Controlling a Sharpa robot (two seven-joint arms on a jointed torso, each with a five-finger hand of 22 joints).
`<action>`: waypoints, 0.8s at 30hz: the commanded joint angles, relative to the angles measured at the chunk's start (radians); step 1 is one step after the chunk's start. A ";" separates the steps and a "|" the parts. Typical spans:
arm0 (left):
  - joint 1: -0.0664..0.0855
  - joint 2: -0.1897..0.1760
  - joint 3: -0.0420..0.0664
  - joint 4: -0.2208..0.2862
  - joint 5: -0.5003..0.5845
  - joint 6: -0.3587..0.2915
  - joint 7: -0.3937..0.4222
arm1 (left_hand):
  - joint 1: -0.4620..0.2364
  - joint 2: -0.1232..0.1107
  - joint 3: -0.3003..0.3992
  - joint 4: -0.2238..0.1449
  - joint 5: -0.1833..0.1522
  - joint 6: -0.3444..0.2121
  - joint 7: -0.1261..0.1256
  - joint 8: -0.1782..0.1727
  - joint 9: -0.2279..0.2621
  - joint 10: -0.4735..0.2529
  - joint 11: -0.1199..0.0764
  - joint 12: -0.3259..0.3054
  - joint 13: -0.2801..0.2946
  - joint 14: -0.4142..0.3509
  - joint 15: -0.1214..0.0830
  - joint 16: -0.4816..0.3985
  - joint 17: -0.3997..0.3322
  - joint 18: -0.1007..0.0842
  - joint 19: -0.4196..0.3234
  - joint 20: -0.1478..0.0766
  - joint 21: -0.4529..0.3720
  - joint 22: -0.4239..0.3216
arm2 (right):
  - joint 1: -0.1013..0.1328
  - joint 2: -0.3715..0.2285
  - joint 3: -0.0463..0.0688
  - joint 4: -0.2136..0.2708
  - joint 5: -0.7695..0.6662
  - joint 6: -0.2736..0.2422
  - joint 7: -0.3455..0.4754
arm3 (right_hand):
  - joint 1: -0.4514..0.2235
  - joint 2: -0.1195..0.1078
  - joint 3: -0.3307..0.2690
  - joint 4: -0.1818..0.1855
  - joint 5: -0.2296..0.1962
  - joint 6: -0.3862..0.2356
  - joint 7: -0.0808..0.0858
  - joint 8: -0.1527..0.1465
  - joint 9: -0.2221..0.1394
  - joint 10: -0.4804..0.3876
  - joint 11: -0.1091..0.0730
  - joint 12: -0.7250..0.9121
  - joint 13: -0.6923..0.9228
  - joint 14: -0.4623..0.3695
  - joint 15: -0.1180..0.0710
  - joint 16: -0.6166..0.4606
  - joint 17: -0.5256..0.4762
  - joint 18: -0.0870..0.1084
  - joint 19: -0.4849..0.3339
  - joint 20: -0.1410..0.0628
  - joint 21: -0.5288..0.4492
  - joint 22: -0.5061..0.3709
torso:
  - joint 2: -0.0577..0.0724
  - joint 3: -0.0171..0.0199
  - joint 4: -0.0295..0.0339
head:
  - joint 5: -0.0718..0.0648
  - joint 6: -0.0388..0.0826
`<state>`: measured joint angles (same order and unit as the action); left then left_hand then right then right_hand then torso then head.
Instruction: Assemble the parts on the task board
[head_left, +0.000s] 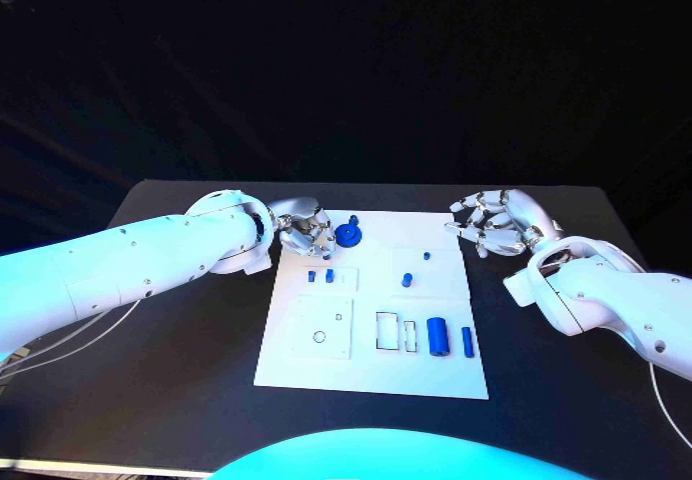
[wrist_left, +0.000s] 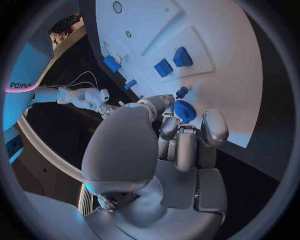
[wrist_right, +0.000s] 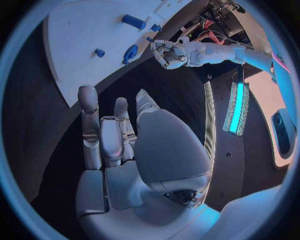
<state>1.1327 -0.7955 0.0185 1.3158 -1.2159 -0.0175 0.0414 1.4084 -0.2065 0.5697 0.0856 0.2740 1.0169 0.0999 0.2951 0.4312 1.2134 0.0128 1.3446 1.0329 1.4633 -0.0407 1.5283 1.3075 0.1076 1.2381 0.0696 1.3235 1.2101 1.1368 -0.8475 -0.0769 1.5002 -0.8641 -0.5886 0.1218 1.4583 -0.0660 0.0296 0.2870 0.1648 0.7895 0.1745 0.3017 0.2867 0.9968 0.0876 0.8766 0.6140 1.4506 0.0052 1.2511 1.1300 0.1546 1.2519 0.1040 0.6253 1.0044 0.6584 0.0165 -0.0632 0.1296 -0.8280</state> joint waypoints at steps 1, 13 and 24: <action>0.000 -0.002 0.001 0.006 0.098 -0.014 0.047 | -0.014 0.000 -0.010 0.002 -0.007 -0.011 0.001 -0.008 -0.003 -0.008 0.001 -0.004 -0.004 0.032 0.000 0.000 0.069 -0.011 0.004 0.002 0.002 -0.001 | -0.001 0.001 0.000 0.000 -0.003 -0.006 0.006 | -0.004 -0.002 0.004 0.002 0.003 0.004 -0.005 0.004 -0.001 -0.004 -0.005 0.003 0.001 0.005 -0.002 0.003 -0.001 0.004 0.006 0.002 0.002 0.001 | 0.001 0.0009 -0.0005 | 0.000 0.001; 0.001 -0.032 0.011 -0.002 0.322 -0.173 0.127 | -0.006 -0.004 0.018 0.010 0.001 -0.054 0.024 -0.048 -0.015 -0.219 0.029 -0.173 -0.271 -0.035 0.024 -0.047 -0.066 0.016 -0.099 0.019 -0.085 -0.111 | -0.001 0.000 0.000 -0.011 -0.022 0.040 0.001 | 0.079 -0.016 0.060 -0.023 0.008 0.009 -0.006 0.011 -0.007 -0.056 -0.007 -0.076 -0.054 0.000 -0.004 -0.004 -0.004 0.008 -0.004 0.000 -0.021 -0.001 | 0.000 0.0008 -0.0005 | 0.001 0.004; 0.002 -0.089 0.018 0.041 0.824 -0.182 0.258 | 0.003 0.008 0.017 0.018 -0.001 -0.106 0.063 -0.054 -0.004 -0.356 0.078 -0.565 -0.629 -0.405 0.067 -0.430 -0.698 0.075 -0.371 0.059 -0.396 -0.421 | 0.016 0.025 0.000 -0.054 -0.323 0.235 -0.074 | 0.106 -0.162 0.326 -0.029 0.003 0.094 0.001 0.012 -0.035 0.060 0.008 -0.513 -0.383 0.014 0.006 0.013 0.022 0.000 0.002 0.005 0.049 0.090 | 0.002 -0.0008 0.0010 | -0.007 0.013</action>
<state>1.1340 -0.8789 0.0350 1.3443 -0.6332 -0.1922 0.2143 1.4117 -0.2061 0.5927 0.1028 0.2740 0.9195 0.1618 0.2429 0.4266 0.8596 0.0844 0.7945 0.4166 1.0690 0.0238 1.1164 0.6230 0.1723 0.8750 0.1285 0.9369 0.7952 1.1500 -0.8277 -0.0770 1.4529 -1.0122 -0.4702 0.0924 1.5678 -0.2152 0.3399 0.2626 0.1686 0.8738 0.1761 0.3094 0.2533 1.0460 0.0957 0.3885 0.2476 1.4576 0.0122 1.2591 1.1504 0.1546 1.2519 0.1040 0.6682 1.0889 0.6592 0.0170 -0.0631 0.1268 -0.8171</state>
